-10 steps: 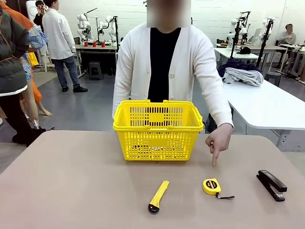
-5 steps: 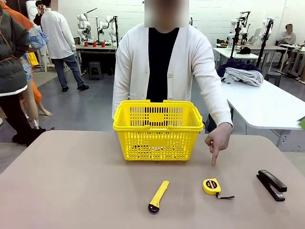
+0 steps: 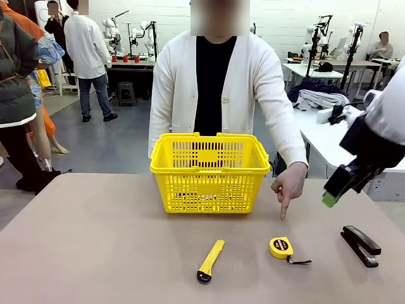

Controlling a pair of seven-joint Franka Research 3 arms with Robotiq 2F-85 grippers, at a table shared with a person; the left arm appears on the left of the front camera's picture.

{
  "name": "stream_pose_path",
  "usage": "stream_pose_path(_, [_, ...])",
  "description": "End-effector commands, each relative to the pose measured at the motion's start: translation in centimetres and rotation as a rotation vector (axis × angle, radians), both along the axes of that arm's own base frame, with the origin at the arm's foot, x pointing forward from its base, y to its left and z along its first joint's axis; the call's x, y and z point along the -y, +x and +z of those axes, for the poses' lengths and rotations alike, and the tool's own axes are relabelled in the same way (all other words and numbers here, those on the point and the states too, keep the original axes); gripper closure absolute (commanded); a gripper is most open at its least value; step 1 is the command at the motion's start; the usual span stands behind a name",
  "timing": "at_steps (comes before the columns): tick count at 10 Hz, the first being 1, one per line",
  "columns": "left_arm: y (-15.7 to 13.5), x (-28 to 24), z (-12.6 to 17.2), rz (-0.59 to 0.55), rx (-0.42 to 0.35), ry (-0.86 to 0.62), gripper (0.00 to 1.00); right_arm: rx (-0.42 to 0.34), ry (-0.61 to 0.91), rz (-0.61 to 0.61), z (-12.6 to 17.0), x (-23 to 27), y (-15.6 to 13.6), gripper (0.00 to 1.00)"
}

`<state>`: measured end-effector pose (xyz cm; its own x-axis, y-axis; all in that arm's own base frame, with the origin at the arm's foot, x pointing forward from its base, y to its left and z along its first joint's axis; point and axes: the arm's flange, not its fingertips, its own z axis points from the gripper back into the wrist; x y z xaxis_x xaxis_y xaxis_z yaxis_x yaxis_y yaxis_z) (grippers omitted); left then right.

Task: Place the items the person wants into the basket.
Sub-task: Pick up the item the person points to and place it in the Market Basket.

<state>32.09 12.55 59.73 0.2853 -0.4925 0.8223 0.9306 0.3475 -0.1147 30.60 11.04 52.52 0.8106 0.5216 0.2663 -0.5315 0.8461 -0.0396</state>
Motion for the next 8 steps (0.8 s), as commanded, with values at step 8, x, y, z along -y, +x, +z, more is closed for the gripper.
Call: stream_pose_path(8, [-0.2, -0.2, 0.1, -0.006, 0.003, -0.002, 0.00, 0.000, 0.000, 0.000, 0.0, 0.0, 0.0, 0.00])
